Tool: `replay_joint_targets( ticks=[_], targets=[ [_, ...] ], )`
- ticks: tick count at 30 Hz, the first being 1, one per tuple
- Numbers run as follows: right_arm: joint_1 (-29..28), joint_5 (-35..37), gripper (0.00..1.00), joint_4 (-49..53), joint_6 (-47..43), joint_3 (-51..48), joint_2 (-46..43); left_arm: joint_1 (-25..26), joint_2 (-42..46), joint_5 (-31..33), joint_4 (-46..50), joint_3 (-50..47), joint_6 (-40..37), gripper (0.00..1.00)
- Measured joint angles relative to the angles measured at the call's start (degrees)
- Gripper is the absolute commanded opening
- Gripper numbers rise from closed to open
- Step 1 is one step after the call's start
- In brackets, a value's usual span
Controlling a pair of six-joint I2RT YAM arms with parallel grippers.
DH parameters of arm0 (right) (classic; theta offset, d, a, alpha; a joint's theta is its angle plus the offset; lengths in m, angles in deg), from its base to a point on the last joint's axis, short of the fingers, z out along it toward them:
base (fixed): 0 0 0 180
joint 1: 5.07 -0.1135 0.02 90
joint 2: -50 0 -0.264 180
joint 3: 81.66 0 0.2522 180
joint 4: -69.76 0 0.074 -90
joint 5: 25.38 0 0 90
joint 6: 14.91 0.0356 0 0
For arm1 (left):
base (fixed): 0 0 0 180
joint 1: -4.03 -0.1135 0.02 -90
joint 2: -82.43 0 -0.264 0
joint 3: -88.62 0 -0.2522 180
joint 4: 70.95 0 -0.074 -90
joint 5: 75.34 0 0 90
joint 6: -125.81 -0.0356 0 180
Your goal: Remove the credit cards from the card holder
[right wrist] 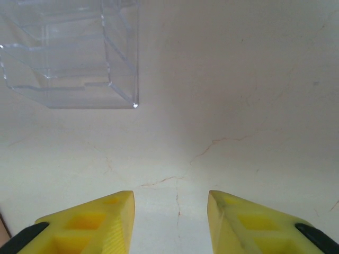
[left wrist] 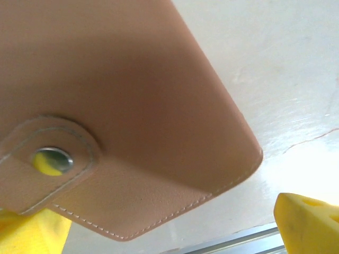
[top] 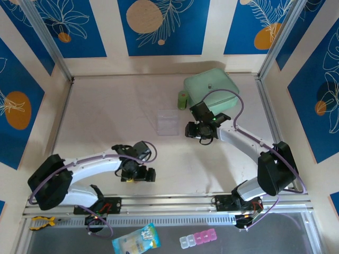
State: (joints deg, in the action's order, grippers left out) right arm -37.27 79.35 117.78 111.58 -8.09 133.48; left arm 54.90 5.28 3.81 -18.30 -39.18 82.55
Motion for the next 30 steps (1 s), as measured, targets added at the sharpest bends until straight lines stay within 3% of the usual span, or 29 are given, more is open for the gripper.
replay_joint_targets(
  ticks=[13, 23, 30],
  targets=[
    [2.01, 0.00, 0.42, 0.04, -0.24, -0.79, -2.99, 0.96, -15.37, -1.57, -7.63, 16.63, -2.27, 0.97],
    [4.17, 0.00, 0.42, 1.18, -0.48, -1.86, -5.81, 0.90, -21.31, 7.87, -3.48, 26.93, -9.31, 0.99],
    [4.48, -0.02, 0.42, 1.66, -0.48, -2.19, -5.81, -2.12, -21.42, 13.51, -0.92, 28.55, -14.29, 1.00]
  ],
)
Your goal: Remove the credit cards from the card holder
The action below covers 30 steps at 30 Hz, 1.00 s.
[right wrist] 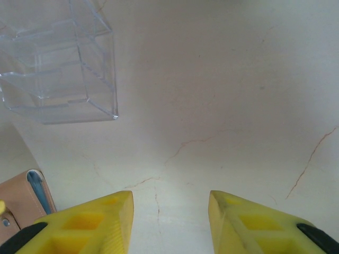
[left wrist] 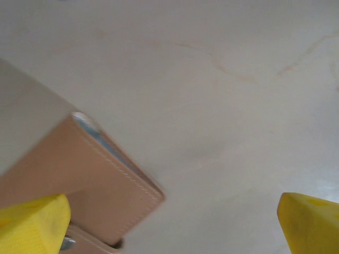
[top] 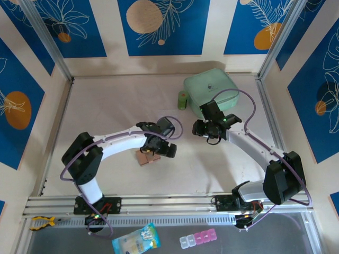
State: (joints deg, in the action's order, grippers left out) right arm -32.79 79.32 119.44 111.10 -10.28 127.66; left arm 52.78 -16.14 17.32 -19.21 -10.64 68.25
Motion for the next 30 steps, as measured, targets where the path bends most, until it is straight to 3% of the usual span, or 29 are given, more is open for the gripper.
replay_joint_targets(
  ticks=[8, 16, 21, 30],
  targets=[
    [0.00, -0.20, 0.42, 0.59, 0.04, 0.00, 0.00, -6.38, 0.02, 0.02, -0.28, -3.72, -6.82, 1.00],
    [-0.48, -0.17, 0.42, 1.01, 0.09, 0.00, 0.00, -7.76, 0.28, -5.25, -1.09, -7.39, -8.83, 1.00],
    [-1.16, -0.17, 0.43, 1.01, 0.09, 0.00, 0.00, -6.38, 2.93, -7.58, 0.04, -9.86, -8.24, 1.00],
    [-1.49, -0.20, 0.43, 1.01, 0.09, 0.11, 0.00, 1.05, 3.89, -8.11, 3.39, -10.01, -3.91, 1.00]
  ],
)
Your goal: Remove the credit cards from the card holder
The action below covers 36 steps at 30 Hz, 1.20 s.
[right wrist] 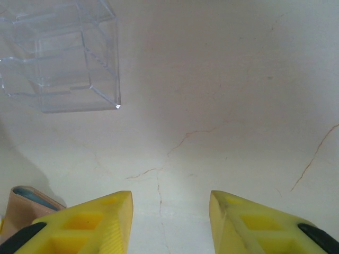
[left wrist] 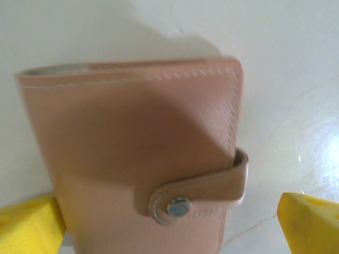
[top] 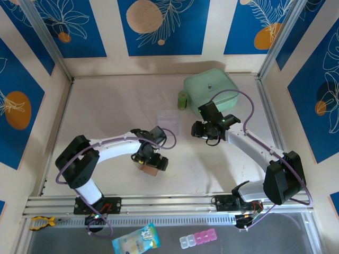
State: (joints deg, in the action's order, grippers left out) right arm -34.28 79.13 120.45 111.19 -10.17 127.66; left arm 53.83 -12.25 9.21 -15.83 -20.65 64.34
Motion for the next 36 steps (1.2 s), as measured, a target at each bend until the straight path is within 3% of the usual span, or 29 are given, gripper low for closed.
replay_joint_targets(
  ticks=[12, 19, 26, 36],
  targets=[
    [-0.02, 0.02, 0.43, 0.02, -0.07, 0.00, 0.00, 2.62, -6.91, 6.73, 1.99, 5.14, 8.72, 0.99],
    [0.72, 0.00, 0.43, 0.02, -0.52, -0.02, 0.00, 2.84, -7.32, 8.39, 2.19, 6.01, 11.45, 0.86],
    [1.57, -0.42, 0.43, -0.07, -0.72, -0.24, -0.07, 2.84, -7.34, 8.31, 1.55, 6.64, 14.58, 0.79],
    [3.10, -1.68, 0.43, -0.22, -1.60, -0.72, -0.96, 2.84, -10.01, 5.97, -1.42, 10.97, 20.76, 0.78]
  ],
)
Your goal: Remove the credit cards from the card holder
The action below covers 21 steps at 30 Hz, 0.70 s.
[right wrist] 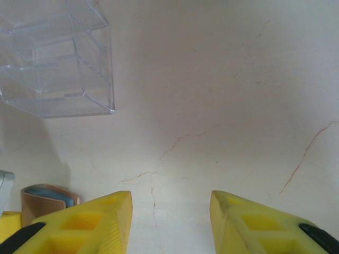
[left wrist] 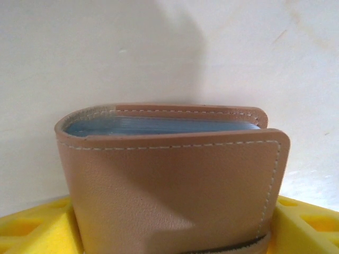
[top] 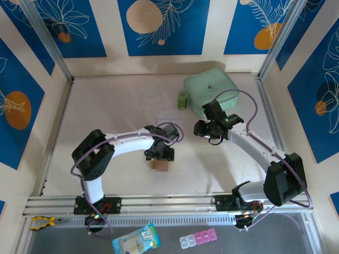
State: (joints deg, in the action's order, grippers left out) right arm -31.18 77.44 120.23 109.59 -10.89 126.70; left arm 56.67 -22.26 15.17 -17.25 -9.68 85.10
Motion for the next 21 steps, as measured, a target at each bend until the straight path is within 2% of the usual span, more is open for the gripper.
replay_joint_targets(
  ticks=[8, 15, 21],
  targets=[
    [0.26, -1.09, 0.44, -0.22, -0.17, -0.87, -0.39, 0.00, -0.28, -3.50, -3.54, 0.02, 4.31, 0.87],
    [-0.42, -2.62, 0.44, -0.28, -0.11, -0.96, -0.44, -0.02, 2.91, -4.59, -5.97, -2.21, 5.97, 0.86],
    [-5.14, -3.91, 0.44, -0.17, 0.31, -0.87, 0.17, -0.98, 11.45, -4.57, -9.99, -8.83, 6.32, 0.81]
  ],
)
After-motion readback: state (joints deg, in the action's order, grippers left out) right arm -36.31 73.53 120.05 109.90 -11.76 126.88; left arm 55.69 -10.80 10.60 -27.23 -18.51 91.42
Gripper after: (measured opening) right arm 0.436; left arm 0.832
